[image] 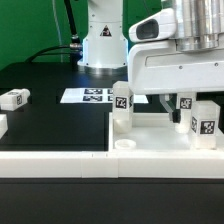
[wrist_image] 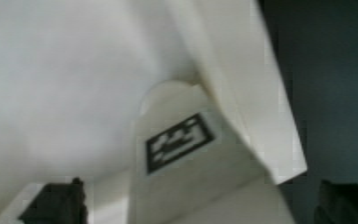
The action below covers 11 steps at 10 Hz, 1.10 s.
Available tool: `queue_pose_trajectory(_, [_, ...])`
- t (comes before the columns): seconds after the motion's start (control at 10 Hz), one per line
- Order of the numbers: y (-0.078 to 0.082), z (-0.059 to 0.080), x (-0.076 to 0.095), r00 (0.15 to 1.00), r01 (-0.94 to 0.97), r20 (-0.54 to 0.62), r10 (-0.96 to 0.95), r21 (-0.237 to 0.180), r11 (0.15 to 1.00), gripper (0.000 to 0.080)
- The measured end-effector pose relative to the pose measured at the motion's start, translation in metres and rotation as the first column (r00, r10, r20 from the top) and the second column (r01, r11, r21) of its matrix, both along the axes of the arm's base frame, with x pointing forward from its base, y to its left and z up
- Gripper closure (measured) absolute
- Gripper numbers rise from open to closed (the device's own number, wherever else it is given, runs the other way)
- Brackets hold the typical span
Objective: Assemble square table
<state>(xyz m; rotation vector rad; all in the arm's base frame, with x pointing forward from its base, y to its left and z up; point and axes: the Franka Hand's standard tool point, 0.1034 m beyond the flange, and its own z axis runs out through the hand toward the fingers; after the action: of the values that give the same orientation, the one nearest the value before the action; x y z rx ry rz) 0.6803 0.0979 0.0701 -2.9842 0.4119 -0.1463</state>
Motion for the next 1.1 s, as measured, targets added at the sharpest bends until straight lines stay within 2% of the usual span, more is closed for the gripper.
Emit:
queue_pose_trajectory(0.1, [0.0002,0.0005,0.0001,0.993,-0.119,0.009,0.119,-0.037,0.992,0.0150])
queue_pose_trajectory(0.2, [-0.0001,-0.0003,-0.0001,0.996,-0.092,0.006,0.092,-0.032,0.995,0.0150])
queue_pose_trajectory(0.4, [-0.0002,-0.0009,-0.0003,0.998,-0.062,0.003,0.062,-0.028,0.998,0.0407])
queue_pose_trajectory(0.5, [0.0001,-0.0010,-0.0004,1.000,0.011,-0.003,-0.011,-0.018,1.000,0.0407])
queue_pose_trajectory(0.6, [0.0003,-0.0011,-0.0004,0.997,0.079,-0.010,-0.079,-0.009,0.997,0.0511])
queue_pose_trajectory(0.7, [0.0004,-0.0011,-0.0004,0.992,0.121,-0.015,-0.121,-0.005,0.993,0.0511])
queue_pose_trajectory(0.9, [0.0003,-0.0014,-0.0004,0.916,0.399,-0.043,-0.398,0.008,0.917,0.0511])
queue_pose_trajectory(1.1, [-0.0014,-0.0016,-0.0009,0.716,0.696,-0.078,-0.694,0.014,0.718,0.0511])
